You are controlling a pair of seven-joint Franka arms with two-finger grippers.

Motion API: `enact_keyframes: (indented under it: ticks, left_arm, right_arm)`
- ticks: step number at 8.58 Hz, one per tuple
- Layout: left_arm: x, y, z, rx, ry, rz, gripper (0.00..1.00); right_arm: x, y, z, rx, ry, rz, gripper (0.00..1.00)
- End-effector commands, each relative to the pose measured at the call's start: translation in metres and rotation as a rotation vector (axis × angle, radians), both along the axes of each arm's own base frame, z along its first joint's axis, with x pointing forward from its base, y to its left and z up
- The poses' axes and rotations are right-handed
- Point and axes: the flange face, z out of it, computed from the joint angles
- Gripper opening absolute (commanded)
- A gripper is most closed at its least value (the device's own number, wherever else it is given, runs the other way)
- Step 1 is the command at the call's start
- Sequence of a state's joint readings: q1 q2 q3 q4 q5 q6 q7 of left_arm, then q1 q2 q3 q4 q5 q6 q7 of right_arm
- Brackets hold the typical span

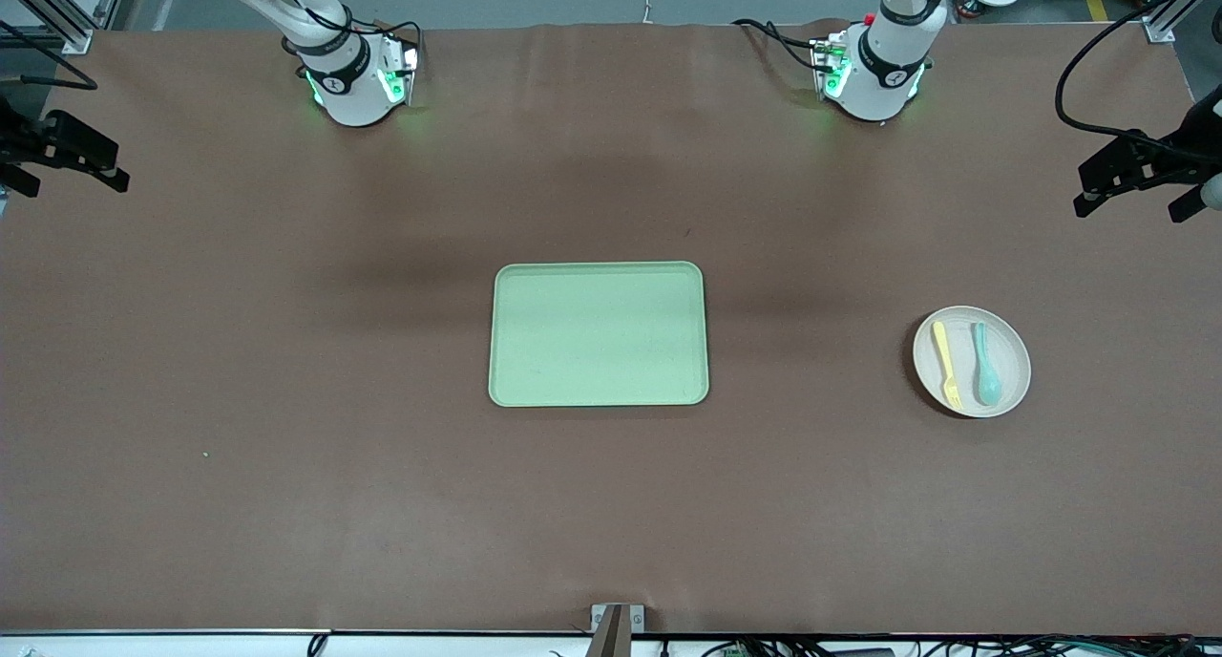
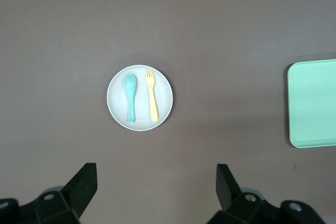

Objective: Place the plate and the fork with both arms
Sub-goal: 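Reach the left gripper toward the white plate's rim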

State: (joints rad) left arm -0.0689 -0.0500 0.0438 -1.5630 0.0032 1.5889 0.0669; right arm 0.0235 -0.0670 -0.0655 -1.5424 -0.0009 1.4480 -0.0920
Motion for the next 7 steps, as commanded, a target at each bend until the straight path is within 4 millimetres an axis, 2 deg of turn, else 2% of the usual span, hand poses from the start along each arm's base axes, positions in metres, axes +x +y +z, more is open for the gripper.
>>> enact_keyframes:
  ticks: [1, 2, 3, 4, 6, 7]
  left_arm:
    - [-0.006, 0.001, 0.007, 0.021, 0.015, 0.005, 1.0]
    - [-0.006, 0.004, 0.009, 0.02, 0.011, 0.002, 1.0]
    - [-0.002, 0.006, 0.002, 0.021, 0.025, 0.022, 1.0]
    - [0.002, 0.026, -0.009, 0.016, 0.046, 0.096, 1.0]
    - [0.02, 0.061, -0.048, 0.01, 0.117, 0.123, 0.99]
    - [0.033, 0.091, -0.08, 0.007, 0.166, 0.068, 0.99]
  right_arm:
    - [-0.001, 0.002, -0.001, -0.011, -0.001, -0.002, 0.99]
    - [-0.001, 0.003, -0.001, -0.011, -0.001, 0.0, 0.99]
    - [0.0, 0.006, -0.002, -0.012, 0.001, 0.006, 0.99]
    - [0.001, 0.009, -0.006, -0.011, 0.008, 0.01, 0.99]
    - [0.001, 0.009, -0.009, -0.011, 0.011, 0.011, 0.99]
    - [0.002, 0.009, -0.01, -0.011, 0.01, 0.011, 0.99]
